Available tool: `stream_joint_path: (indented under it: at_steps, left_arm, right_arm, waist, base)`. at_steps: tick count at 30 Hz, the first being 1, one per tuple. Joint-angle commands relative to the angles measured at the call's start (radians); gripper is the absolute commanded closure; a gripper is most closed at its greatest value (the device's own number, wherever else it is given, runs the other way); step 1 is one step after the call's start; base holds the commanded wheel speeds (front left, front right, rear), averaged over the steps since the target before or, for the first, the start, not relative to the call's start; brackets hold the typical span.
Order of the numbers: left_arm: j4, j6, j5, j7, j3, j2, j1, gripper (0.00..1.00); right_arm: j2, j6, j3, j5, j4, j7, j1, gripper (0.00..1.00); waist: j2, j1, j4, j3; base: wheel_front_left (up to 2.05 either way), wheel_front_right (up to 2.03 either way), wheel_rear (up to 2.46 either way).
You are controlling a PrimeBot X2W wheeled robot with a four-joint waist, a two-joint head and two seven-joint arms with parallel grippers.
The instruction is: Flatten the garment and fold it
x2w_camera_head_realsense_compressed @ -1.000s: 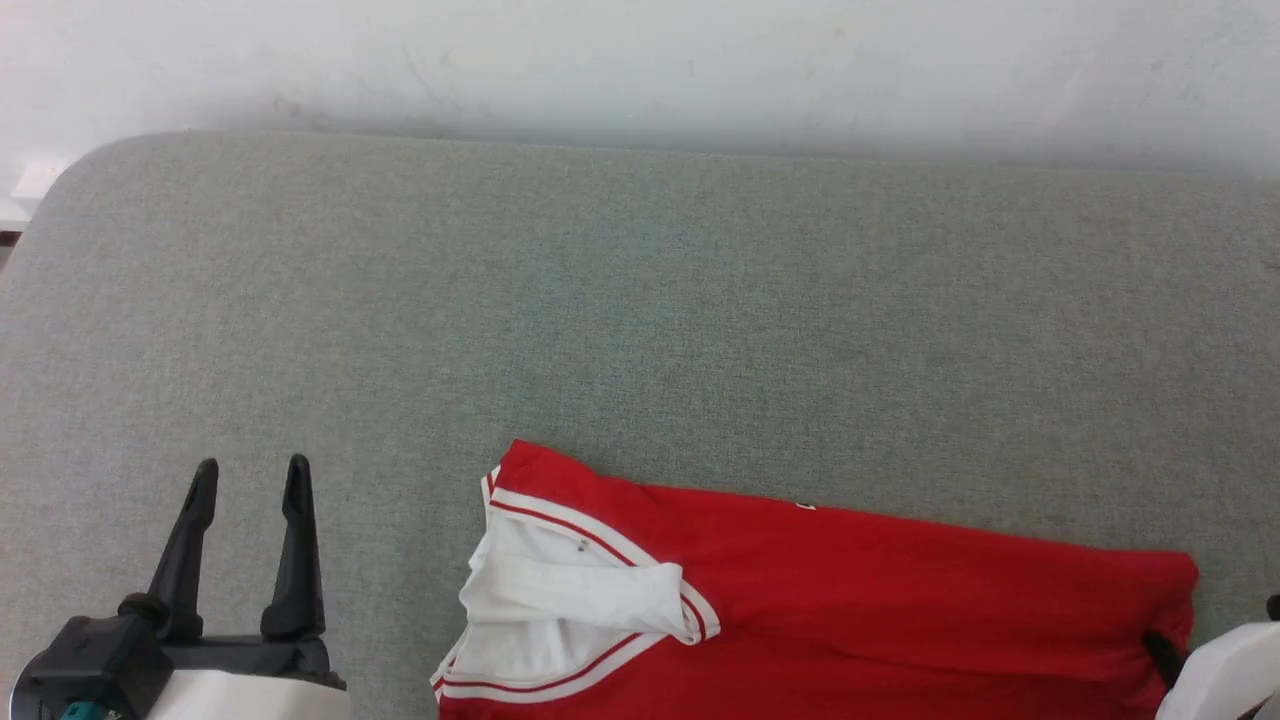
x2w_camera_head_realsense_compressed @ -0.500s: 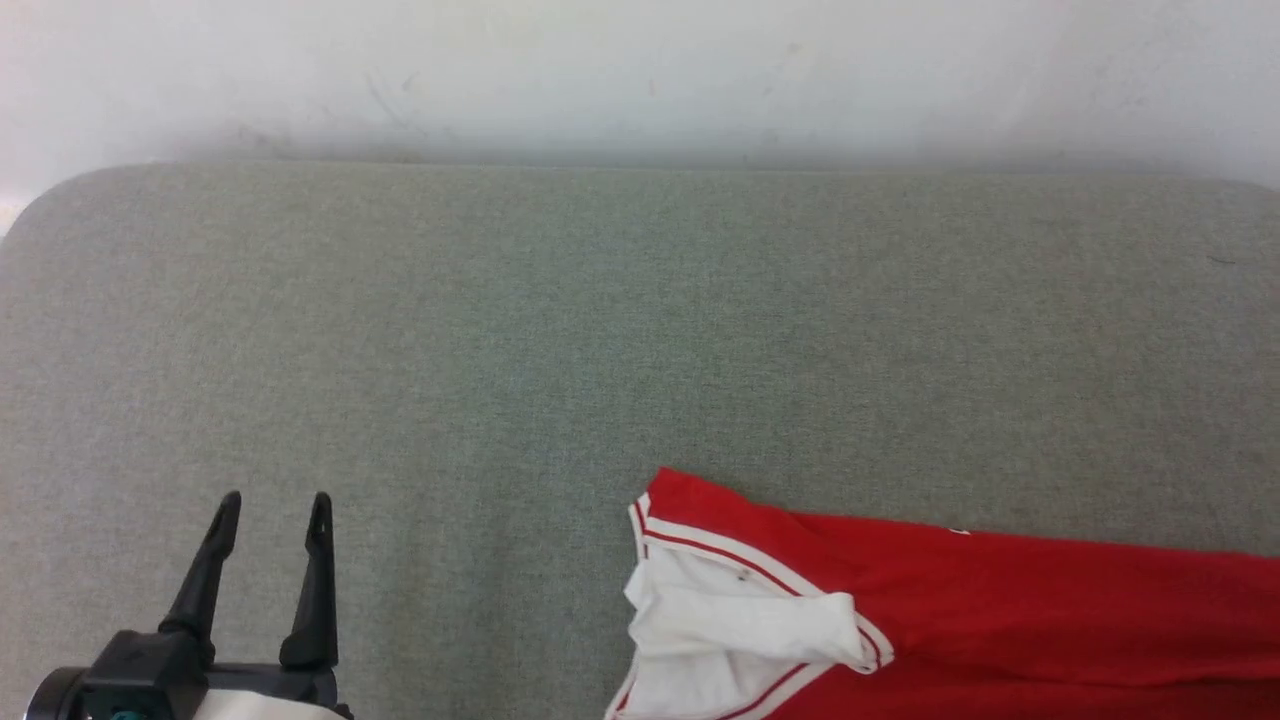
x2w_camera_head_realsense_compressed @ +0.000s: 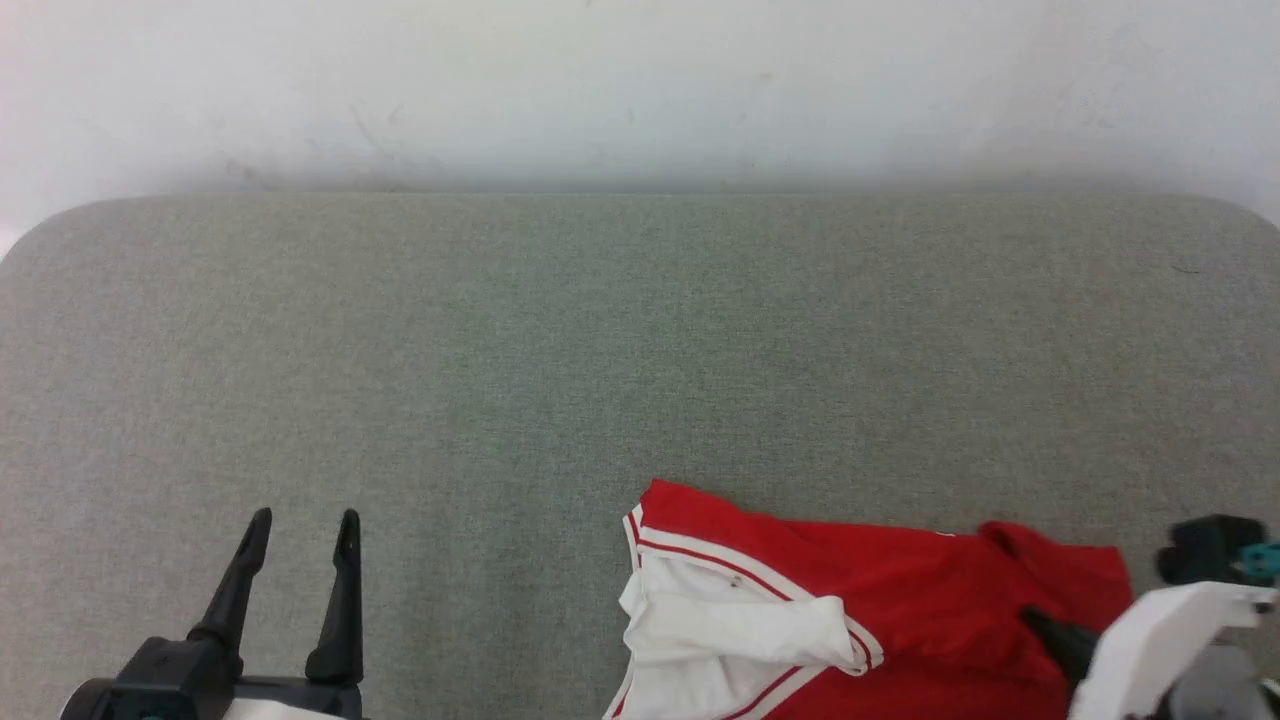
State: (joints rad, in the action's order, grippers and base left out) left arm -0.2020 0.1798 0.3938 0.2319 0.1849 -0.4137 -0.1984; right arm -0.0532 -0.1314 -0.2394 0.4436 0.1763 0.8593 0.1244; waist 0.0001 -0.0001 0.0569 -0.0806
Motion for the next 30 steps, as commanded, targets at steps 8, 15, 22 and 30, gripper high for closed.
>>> stream_joint_path:
  at_steps: [8,15,22,30]
  left_arm:
    - [0.011,-0.008,0.029,-0.001,0.006,0.011,0.021,0.0]
    - [0.029,-0.014,0.041,0.0,0.01,0.016,0.039,0.0]
    - [0.054,-0.032,0.051,0.003,0.03,0.033,0.078,0.0]
    - [0.098,-0.048,0.057,0.011,0.043,0.047,0.11,0.0]
  right_arm:
    - [0.003,0.001,0.323,0.083,0.087,0.006,-0.009,1.0]
    - [0.003,0.001,0.566,0.086,0.031,-0.01,-0.138,1.0]
    - [0.003,0.001,0.632,0.016,-0.183,-0.053,-0.28,1.0]
    - [0.003,0.001,0.674,-0.051,-0.356,-0.022,-0.353,0.51]
  waist:
    - [-0.0001,0.0001,0.042,-0.03]
    - [-0.0001,0.0001,0.071,-0.05]
    - [-0.0001,0.0001,0.105,-0.074]
    - [-0.0001,0.0001,0.126,-0.083]
  base:
    - [0.0,0.0,0.0]
    - [0.0,0.0,0.0]
    - [0.0,0.0,0.0]
    - [0.0,0.0,0.0]
